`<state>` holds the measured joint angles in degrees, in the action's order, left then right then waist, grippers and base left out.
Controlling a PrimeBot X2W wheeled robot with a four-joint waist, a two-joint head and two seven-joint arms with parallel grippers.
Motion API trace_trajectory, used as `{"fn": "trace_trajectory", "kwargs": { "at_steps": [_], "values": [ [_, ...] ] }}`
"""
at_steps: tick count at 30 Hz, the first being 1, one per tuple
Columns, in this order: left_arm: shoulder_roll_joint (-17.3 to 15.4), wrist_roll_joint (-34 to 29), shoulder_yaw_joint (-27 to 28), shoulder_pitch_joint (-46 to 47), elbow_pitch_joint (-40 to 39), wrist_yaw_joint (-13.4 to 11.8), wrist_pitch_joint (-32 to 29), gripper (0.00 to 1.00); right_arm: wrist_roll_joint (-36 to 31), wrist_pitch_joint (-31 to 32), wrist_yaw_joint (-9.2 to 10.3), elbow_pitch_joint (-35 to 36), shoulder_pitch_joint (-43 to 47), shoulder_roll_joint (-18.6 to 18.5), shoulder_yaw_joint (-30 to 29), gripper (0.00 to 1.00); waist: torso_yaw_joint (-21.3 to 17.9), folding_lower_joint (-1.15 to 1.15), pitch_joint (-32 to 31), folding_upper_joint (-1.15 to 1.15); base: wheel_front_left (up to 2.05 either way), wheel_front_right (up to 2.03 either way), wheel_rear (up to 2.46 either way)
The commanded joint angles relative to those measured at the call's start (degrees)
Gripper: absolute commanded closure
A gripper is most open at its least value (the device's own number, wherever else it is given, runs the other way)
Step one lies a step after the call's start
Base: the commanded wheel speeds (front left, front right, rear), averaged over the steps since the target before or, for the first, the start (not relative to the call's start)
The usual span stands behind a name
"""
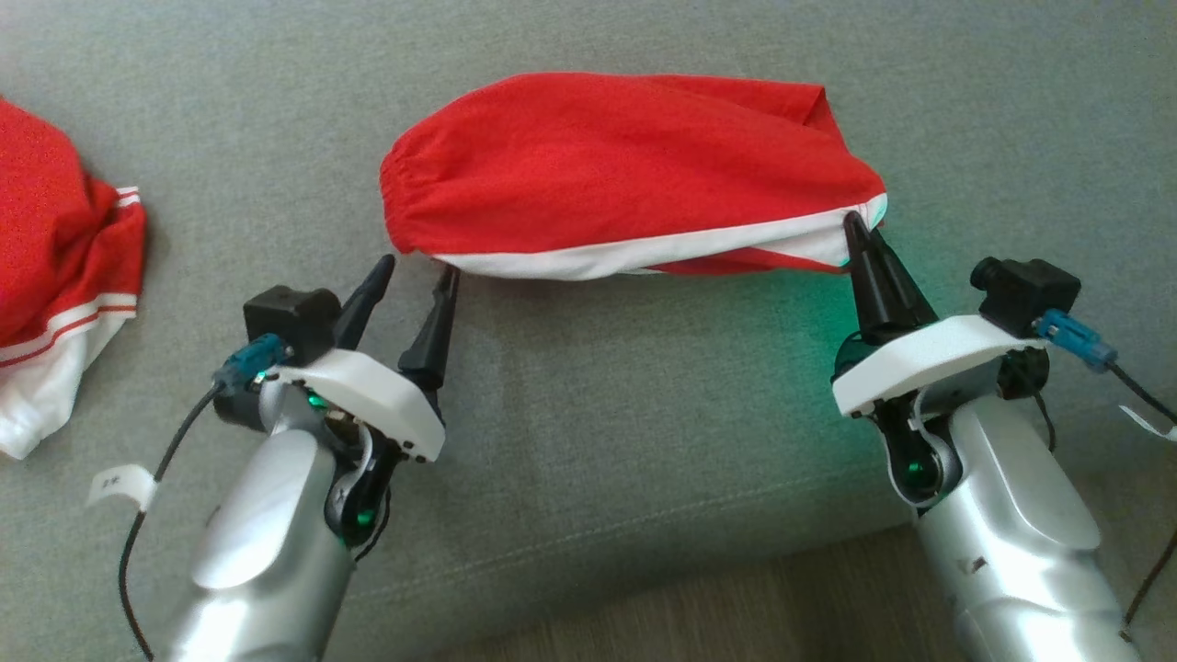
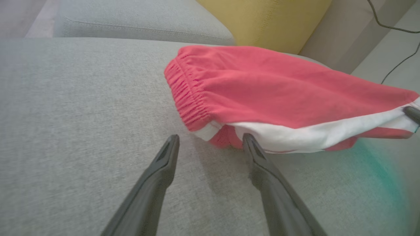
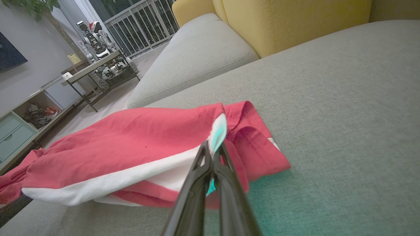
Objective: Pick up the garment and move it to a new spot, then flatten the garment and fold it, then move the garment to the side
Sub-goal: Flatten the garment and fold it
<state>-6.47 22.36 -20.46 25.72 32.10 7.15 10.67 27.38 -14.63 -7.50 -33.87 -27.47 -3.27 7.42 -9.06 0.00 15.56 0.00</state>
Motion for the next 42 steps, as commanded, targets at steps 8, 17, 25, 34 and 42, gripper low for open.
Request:
{"fn": "trace_trajectory", "kwargs": {
  "at_steps": [8,17,25,34,42],
  "values": [
    [-5.0,6.2,-3.5,4.1,0.0,0.3,2.5,0.00,1.2,-0.4,0.01,2.3,-1.2,0.4,1.8,1.00,-0.4,0.00,0.2,0.00,0.00,0.00,0.00],
    [-7.0,11.8,-10.4,7.0,0.6,0.3,3.4,0.00,1.3,-0.4,0.01,2.5,-1.7,0.4,2.4,1.00,-0.3,0.00,1.1,0.00,0.00,0.00,0.00],
    [-10.3,15.5,-16.4,10.6,1.2,0.3,4.1,0.00,1.6,-0.4,0.01,3.3,-2.2,0.4,3.0,1.00,-0.5,0.00,2.0,0.00,0.00,0.00,0.00],
    [-11.0,10.8,-17.4,13.8,3.9,0.3,4.3,0.00,2.0,-0.4,0.01,4.0,-2.4,0.4,3.3,1.00,-0.6,0.00,3.1,0.00,0.00,0.00,0.00],
    [-11.2,10.1,-18.4,13.8,0.5,0.3,4.3,0.50,2.0,-0.4,0.01,4.1,-2.7,0.4,3.3,1.00,-0.4,0.00,3.7,0.00,0.00,0.00,0.00]
  ]
}}
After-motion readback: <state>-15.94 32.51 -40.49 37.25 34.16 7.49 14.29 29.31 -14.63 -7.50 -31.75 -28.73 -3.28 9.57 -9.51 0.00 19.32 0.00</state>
